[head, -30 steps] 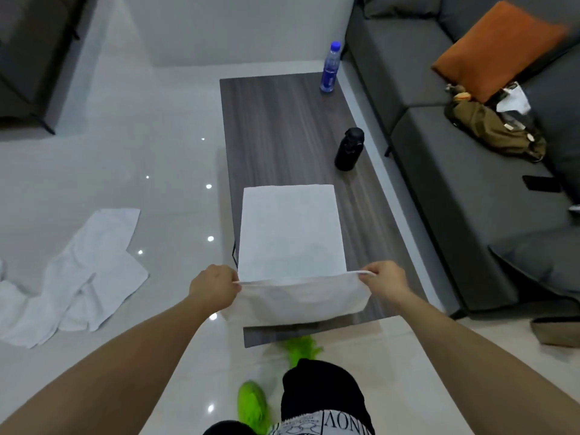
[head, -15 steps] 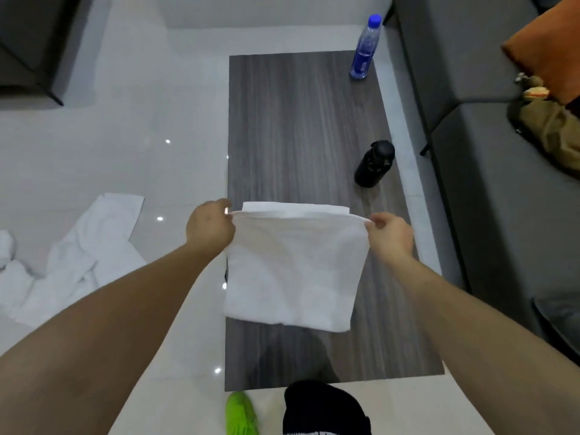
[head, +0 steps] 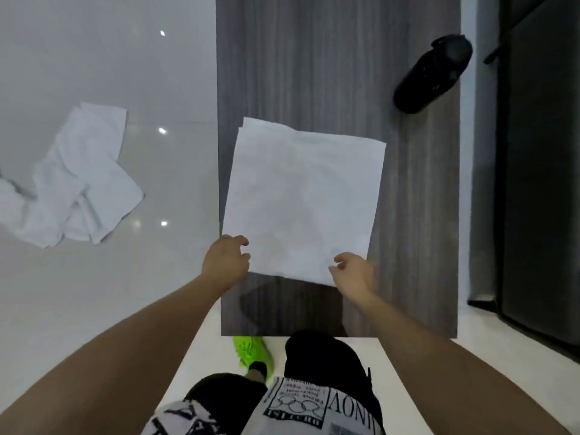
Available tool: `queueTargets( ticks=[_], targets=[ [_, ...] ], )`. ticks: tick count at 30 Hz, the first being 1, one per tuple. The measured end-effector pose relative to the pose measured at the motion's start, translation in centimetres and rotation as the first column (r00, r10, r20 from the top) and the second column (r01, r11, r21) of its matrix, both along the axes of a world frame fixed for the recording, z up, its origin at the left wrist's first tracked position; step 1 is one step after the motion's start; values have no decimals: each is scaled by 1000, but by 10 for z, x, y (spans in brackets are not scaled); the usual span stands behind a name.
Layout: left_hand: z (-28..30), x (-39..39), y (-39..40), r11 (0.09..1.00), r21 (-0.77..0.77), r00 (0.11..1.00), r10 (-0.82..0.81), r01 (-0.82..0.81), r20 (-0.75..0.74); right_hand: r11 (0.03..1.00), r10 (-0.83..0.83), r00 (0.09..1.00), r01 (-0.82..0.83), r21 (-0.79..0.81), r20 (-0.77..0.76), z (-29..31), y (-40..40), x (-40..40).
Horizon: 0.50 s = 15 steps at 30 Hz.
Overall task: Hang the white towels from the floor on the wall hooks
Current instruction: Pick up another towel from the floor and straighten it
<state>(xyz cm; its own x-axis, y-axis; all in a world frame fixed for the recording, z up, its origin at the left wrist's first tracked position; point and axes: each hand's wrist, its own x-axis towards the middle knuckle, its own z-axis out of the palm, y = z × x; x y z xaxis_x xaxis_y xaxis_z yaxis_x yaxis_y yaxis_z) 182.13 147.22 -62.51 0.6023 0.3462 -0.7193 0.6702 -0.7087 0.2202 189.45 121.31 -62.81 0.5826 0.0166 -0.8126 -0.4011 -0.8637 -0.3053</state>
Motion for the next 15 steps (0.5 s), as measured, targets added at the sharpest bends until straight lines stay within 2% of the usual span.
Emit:
queueTargets(
  ticks=[3,5,7,9,11,13,15],
  targets=[
    [-24,-24,-9,981,14,980,-195,194,31,959,285,958,-285,-11,36,-29,10,-30],
    [-36,-30,-20,937,0,930,-346,348,123,875,472,854,-484,0,217,-45,21,-45],
    [-48,-31,-33,867,12,844,-489,499,219,805,536,725,-593,-3,433,-64,30,-57],
    [-63,-34,-44,802,53,771,-588,595,247,752,563,573,-654,-80,596,-84,36,-66],
    [-77,-39,-51,790,104,755,-609,604,245,729,566,471,-669,-144,677,-101,38,-73],
    [-85,-45,-54,767,171,732,-641,618,232,720,572,409,-666,-196,711,-109,37,-80],
    [-87,-47,-57,742,205,707,-670,638,227,699,615,416,-680,-219,670,-108,37,-81]
  ],
)
